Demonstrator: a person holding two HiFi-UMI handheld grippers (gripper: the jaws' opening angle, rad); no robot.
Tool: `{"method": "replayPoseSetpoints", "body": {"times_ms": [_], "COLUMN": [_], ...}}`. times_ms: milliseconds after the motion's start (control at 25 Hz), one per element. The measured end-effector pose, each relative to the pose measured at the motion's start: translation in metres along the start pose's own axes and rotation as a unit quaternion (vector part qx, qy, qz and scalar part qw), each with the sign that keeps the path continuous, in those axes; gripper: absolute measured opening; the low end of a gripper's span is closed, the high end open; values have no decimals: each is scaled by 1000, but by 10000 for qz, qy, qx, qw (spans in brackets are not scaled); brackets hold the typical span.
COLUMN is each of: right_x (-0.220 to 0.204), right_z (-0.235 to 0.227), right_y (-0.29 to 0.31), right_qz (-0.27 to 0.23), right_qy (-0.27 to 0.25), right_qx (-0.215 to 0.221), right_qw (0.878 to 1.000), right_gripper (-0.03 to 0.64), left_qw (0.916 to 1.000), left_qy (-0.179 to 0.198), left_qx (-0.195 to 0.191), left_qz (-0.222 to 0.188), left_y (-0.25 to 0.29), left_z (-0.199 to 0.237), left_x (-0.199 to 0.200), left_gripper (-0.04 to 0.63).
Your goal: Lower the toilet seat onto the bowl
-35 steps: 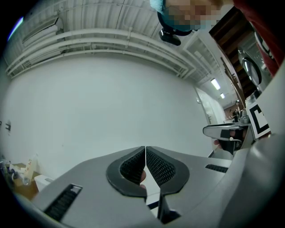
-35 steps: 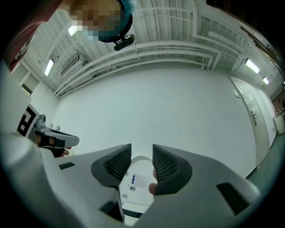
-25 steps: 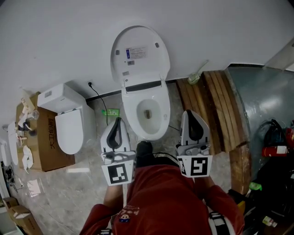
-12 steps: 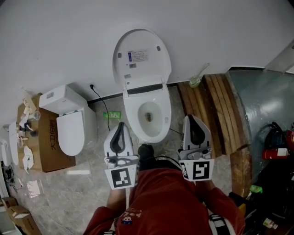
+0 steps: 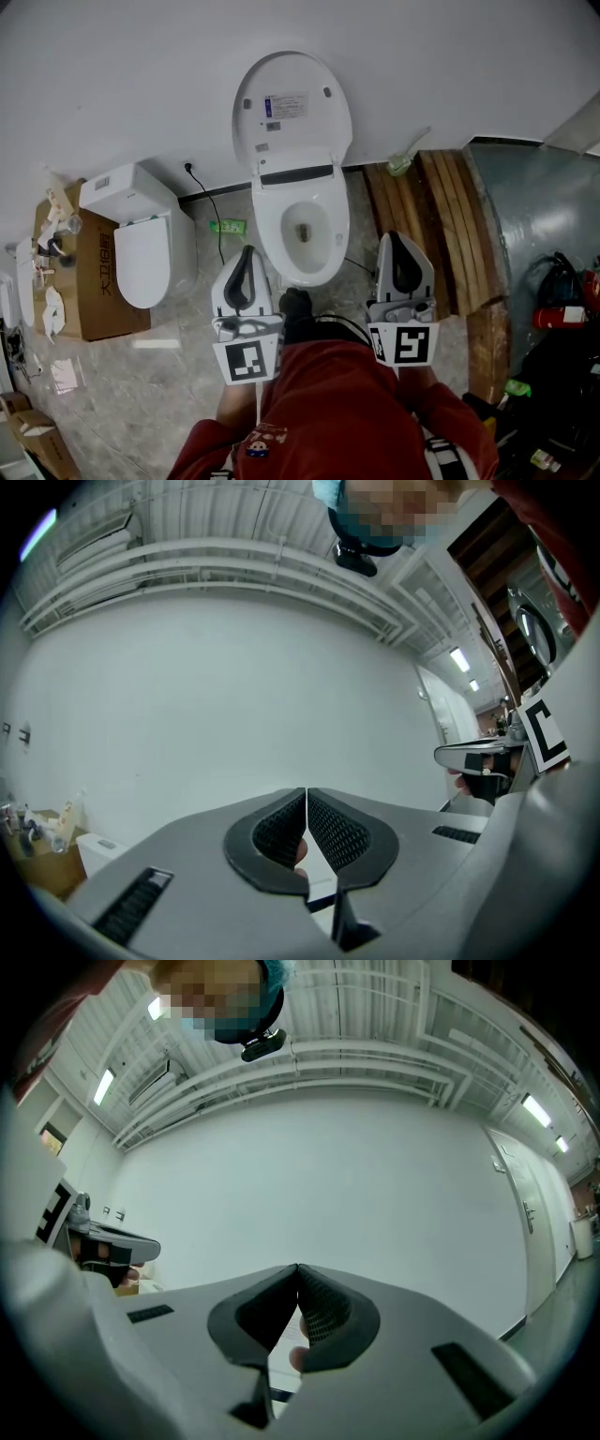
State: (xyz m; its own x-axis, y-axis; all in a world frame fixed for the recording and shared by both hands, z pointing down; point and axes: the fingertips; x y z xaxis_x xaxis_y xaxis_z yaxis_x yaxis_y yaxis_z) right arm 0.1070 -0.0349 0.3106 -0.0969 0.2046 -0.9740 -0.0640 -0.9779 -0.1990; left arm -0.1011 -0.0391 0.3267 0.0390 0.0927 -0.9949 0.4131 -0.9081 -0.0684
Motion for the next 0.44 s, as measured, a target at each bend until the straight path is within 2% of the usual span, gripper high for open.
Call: {"method": "replayPoseSetpoints", "body": {"times_ms": [440], "right_x": [-3], "right_z": [6], "right_y": [-6], "right_qz": [7], "right_qy": [10], "right_qx": [192], "right_qw": [9998], "right_gripper": [14], "left_qw": [9999], "left_qy": [-50], "left_qx": [100], "left_qz": [100], "left_y": [-6], "left_z": [-3], "left_x": [-11], "left_gripper": [14]}}
Point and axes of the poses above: the fingertips, and each gripper's own axes: y forward along the fingers, z to its left, x out of its top, and after that the axes turned 9 degrees about -x, right-handed
